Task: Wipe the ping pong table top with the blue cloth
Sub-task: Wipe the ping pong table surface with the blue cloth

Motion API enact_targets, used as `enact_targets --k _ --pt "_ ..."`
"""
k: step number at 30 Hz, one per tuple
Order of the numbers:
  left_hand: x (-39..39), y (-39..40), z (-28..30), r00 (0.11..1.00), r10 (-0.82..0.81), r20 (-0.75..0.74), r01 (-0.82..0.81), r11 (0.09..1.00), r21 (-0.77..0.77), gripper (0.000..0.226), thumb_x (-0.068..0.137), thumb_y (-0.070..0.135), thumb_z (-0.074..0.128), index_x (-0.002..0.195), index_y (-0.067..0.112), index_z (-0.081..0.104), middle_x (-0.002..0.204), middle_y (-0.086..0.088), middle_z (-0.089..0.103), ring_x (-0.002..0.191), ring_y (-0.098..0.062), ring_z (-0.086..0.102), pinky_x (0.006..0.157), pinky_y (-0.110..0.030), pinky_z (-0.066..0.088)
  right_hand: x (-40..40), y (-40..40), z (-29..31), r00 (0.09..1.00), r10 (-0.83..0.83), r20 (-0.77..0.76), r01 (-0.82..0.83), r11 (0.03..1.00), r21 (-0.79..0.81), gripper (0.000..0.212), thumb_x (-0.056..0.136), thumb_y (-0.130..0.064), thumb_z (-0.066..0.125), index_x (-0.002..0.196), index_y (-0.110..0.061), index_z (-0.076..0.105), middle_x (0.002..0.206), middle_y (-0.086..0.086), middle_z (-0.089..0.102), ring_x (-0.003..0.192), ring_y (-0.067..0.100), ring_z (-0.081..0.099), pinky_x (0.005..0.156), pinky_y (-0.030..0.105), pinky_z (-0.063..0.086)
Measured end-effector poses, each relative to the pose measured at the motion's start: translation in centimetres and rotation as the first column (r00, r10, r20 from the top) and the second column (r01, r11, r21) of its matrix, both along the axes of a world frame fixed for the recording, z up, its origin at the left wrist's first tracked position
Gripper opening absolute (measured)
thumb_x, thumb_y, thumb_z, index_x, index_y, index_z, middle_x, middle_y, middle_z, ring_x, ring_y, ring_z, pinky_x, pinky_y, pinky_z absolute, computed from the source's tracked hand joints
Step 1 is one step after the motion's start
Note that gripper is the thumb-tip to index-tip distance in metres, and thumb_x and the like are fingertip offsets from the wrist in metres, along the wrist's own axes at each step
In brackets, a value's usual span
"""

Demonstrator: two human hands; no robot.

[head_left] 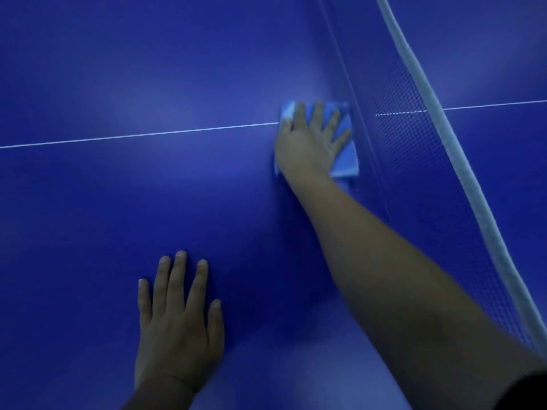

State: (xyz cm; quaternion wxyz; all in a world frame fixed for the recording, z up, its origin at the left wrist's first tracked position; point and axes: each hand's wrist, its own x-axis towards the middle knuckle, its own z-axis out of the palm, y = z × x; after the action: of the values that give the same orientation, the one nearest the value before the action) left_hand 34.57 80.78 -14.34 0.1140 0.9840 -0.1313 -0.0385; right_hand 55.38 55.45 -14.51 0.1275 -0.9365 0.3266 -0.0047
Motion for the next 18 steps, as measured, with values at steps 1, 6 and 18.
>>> enact_targets --k 1,6,18 --pt "0.1 0.0 0.0 1.000 -0.002 0.008 0.002 1.000 0.001 0.065 0.089 0.040 0.036 0.143 0.006 0.049 0.156 -0.019 0.033 0.147 -0.036 0.022 0.119 -0.056 0.007 -2.0 0.4 -0.2 1.000 -0.018 0.014 0.019 1.000 -0.017 0.056 0.104 -0.046 0.018 0.158 -0.033 0.021 0.168 0.000 0.008 0.153 0.034 -0.005 0.118 0.061 -0.011" --pt "-0.1 0.2 -0.1 1.000 -0.016 0.007 0.016 1.000 0.006 0.065 0.090 0.041 0.036 0.144 0.007 0.047 0.158 -0.017 0.031 0.148 -0.034 0.020 0.120 -0.051 0.004 1.8 1.9 0.5 0.990 0.136 -0.025 -0.135 0.991 0.024 0.056 0.103 -0.046 0.016 0.158 -0.034 0.018 0.168 0.000 0.005 0.152 0.037 -0.009 0.116 0.063 -0.013" --pt "-0.2 0.2 0.1 1.000 -0.006 -0.023 0.006 1.000 0.007 0.066 0.094 0.044 0.030 0.147 0.009 0.044 0.159 -0.017 0.029 0.151 -0.031 0.014 0.121 -0.053 0.003 -1.8 -2.6 0.2 0.998 -0.053 -0.043 0.053 0.999 0.001 0.057 0.102 -0.052 0.018 0.157 -0.038 0.019 0.168 0.000 0.006 0.152 0.039 -0.006 0.117 0.064 -0.008"
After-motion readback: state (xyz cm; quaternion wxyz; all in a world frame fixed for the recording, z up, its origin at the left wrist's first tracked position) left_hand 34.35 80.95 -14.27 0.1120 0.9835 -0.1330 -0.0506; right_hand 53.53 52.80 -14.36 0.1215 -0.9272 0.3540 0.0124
